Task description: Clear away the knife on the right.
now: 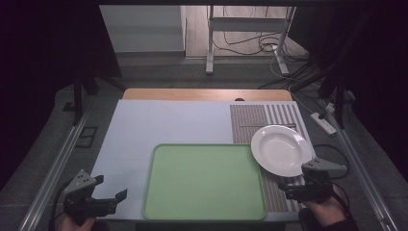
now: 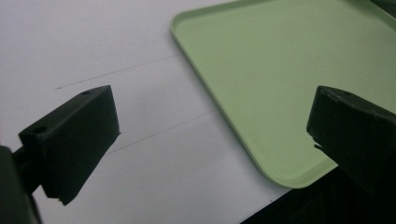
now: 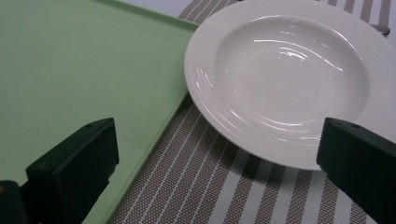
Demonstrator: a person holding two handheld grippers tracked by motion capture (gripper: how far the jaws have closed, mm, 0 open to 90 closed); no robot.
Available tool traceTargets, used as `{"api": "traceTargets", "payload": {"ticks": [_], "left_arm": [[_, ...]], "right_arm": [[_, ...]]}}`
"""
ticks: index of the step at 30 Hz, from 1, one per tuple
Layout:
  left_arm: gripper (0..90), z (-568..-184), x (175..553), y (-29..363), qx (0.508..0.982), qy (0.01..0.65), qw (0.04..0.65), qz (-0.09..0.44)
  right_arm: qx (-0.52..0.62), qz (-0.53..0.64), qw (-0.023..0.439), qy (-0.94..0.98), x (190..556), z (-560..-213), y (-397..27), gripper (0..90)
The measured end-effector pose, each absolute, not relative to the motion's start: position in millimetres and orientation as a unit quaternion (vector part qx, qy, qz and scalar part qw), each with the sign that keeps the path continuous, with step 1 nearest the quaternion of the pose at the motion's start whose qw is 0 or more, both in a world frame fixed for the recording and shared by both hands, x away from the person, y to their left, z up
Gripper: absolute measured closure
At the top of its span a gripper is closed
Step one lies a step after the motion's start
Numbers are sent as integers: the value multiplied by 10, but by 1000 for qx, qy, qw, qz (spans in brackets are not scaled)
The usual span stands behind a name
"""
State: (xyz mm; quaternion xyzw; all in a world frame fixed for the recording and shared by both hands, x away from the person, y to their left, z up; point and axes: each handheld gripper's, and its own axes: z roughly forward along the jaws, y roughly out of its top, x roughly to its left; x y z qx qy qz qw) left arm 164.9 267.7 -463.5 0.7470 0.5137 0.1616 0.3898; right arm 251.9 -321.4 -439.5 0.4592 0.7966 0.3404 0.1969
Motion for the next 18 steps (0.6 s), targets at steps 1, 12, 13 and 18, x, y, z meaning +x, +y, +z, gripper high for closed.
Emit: {"api": "traceTargets", "payload": {"ticks": [1, 12, 13, 18], "left_arm": [[20, -4637, 1648, 2679, 746, 515, 391, 161], [22, -4636, 1645, 2685, 745, 516, 391, 161], [22, -4636, 1645, 2684, 745, 516, 390, 160], [23, -4637, 1646, 2690, 745, 519, 391, 154]], "right_arm": [[460, 340, 194, 797, 2521, -4397, -3211, 1], [450, 328, 187, 810, 2533, -4410, -3177, 1], [449, 327, 187, 810, 2534, -4410, -3177, 1], [445, 322, 185, 815, 2537, -4416, -3159, 1]]}}
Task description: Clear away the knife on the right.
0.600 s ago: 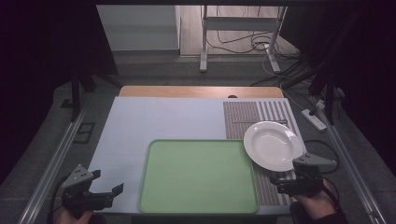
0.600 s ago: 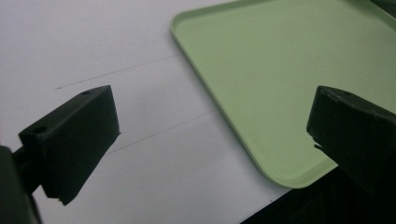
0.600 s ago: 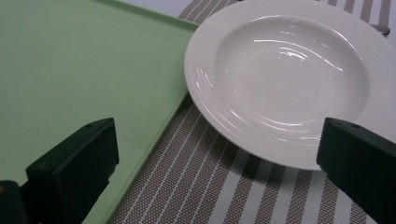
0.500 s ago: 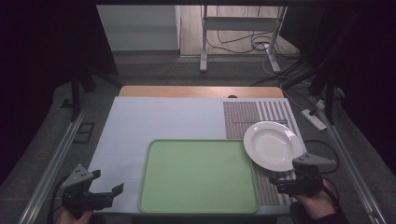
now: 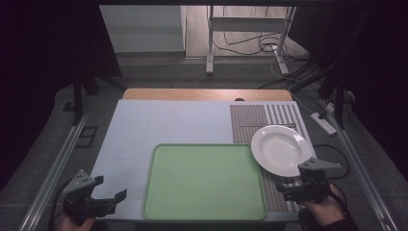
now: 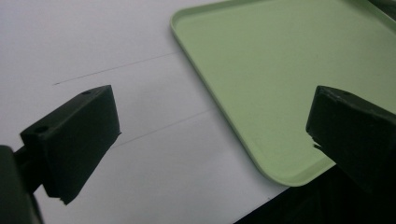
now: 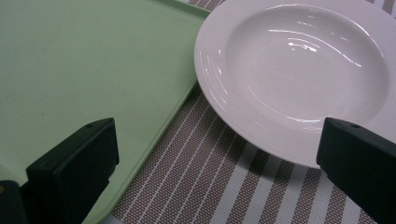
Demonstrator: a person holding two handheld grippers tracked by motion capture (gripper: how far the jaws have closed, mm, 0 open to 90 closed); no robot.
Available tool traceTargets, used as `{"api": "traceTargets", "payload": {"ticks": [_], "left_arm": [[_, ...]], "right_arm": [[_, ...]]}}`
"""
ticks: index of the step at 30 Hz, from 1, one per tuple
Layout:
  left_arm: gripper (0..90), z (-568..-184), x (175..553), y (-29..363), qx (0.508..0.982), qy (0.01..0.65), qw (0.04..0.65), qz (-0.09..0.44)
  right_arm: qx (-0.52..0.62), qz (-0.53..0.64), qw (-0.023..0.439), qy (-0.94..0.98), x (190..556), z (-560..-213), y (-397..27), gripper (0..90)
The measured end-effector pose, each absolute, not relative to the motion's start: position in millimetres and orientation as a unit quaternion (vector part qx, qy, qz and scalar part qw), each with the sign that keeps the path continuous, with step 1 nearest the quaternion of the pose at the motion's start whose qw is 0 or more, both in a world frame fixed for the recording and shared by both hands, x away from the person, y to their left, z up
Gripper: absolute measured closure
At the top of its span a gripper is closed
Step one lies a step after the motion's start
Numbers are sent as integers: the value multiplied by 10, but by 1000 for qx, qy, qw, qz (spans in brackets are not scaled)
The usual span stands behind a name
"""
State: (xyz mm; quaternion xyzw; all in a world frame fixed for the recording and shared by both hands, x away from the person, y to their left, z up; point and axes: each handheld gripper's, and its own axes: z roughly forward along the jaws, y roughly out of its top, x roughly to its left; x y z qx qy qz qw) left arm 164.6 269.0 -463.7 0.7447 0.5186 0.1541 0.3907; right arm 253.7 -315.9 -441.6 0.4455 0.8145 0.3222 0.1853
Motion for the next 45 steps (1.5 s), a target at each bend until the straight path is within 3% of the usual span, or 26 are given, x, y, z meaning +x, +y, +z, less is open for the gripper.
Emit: {"api": "traceTargets", "payload": {"ticks": [30, 45], "left_arm": [[20, -4640, 1644, 2693, 744, 517, 394, 153], [6, -4639, 1645, 2697, 744, 518, 394, 153]], "right_arm": [[415, 344, 208, 817, 2718, -4357, -3092, 1], [418, 360, 177, 815, 2978, -4382, -3112, 1]]}}
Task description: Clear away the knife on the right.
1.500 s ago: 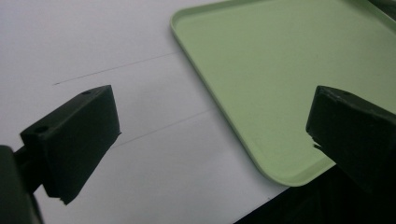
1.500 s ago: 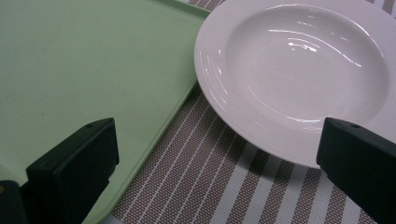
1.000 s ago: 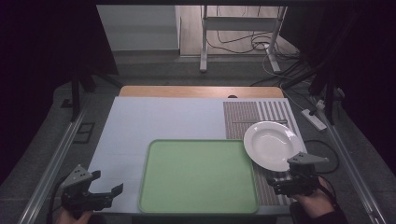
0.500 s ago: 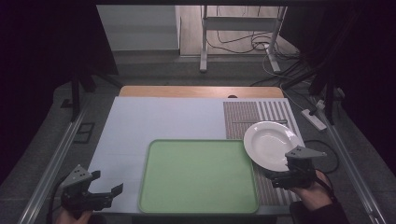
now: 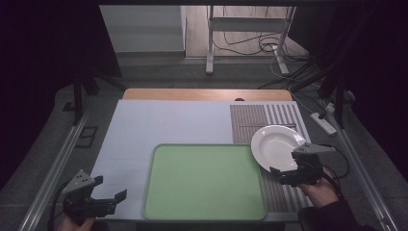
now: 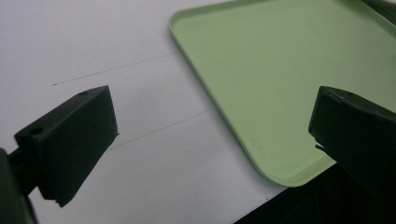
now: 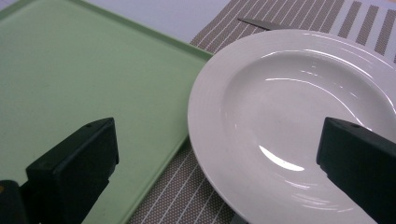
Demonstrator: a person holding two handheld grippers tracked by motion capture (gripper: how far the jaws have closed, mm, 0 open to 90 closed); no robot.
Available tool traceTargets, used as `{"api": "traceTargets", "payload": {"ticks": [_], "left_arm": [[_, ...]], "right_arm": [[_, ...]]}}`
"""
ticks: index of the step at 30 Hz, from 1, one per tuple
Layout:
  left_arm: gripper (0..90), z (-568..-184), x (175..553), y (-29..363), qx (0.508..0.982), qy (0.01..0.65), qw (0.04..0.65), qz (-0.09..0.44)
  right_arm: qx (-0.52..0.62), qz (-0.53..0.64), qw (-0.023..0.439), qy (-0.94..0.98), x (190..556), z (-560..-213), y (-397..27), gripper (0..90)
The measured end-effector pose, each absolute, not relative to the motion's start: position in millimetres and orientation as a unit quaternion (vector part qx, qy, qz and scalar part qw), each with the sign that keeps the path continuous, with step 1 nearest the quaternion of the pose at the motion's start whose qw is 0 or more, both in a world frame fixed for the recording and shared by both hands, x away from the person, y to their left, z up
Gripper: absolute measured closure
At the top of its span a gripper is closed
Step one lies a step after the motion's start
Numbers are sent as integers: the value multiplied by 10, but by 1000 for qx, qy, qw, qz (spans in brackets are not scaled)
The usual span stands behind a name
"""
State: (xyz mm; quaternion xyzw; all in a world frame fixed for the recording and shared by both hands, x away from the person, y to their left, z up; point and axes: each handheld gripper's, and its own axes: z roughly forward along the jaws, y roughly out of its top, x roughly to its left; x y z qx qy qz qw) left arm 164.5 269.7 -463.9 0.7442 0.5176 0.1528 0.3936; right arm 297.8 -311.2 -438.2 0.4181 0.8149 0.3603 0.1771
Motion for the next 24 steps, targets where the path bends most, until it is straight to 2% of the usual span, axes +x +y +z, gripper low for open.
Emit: {"api": "traceTargets", "payload": {"ticks": [8, 24], "left_arm": [[0, -4639, 1643, 2692, 744, 517, 394, 155], [3, -4639, 1645, 2687, 746, 516, 392, 155]], "right_arm": [[432, 352, 158, 815, 3119, -4422, -3052, 0], [447, 332, 157, 816, 3416, -4467, -3001, 0]]}}
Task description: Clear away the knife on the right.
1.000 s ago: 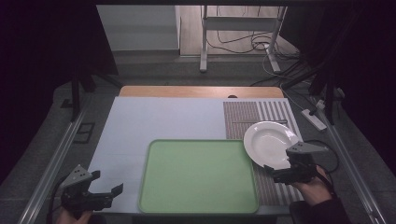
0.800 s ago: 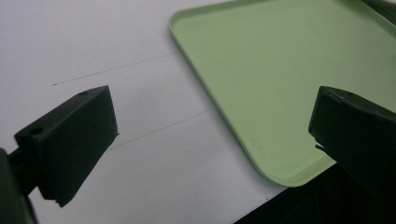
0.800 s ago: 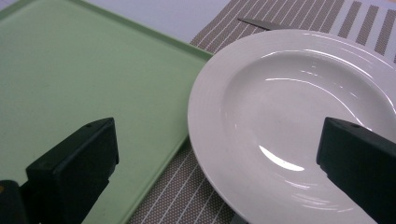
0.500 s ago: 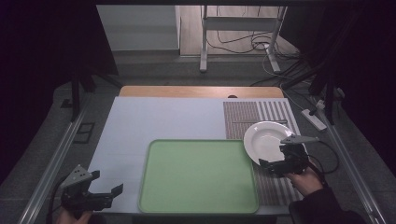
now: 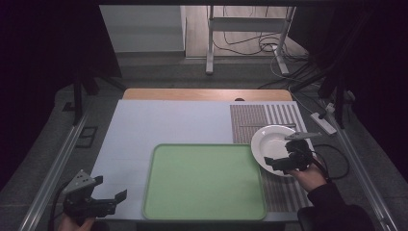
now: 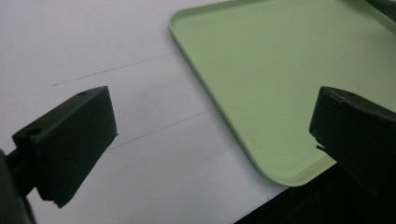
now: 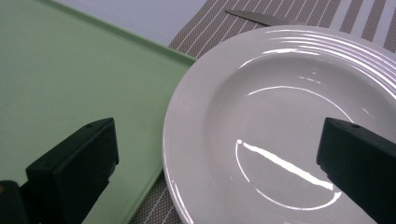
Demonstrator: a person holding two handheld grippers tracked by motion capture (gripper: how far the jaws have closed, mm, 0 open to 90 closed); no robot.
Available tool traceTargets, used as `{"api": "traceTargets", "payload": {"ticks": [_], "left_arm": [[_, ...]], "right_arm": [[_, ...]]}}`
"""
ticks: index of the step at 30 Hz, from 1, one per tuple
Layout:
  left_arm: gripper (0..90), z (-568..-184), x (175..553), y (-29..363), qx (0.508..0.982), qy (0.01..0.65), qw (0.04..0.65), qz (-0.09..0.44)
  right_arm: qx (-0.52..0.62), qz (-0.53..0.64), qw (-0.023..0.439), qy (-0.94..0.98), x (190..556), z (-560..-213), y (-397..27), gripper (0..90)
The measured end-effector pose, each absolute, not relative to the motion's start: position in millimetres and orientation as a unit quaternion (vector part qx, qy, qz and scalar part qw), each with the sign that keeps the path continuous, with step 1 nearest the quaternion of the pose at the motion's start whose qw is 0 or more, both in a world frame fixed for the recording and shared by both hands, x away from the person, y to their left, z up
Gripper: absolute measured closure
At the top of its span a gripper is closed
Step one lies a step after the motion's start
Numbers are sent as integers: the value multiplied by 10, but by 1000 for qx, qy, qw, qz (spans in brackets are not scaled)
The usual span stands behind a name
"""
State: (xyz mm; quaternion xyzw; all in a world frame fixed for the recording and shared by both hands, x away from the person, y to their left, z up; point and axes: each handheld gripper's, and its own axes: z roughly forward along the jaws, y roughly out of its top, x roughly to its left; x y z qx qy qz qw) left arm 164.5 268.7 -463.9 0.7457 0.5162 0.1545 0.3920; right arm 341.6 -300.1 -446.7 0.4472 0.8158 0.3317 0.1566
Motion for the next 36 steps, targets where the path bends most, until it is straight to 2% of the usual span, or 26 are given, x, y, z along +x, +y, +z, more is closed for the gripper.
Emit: {"api": "traceTargets", "payload": {"ticks": [36], "left_arm": [[5, -4641, 1649, 2695, 745, 517, 394, 152]], "right_arm": [[491, 285, 181, 803, 4413, -4608, -3001, 0]]}}
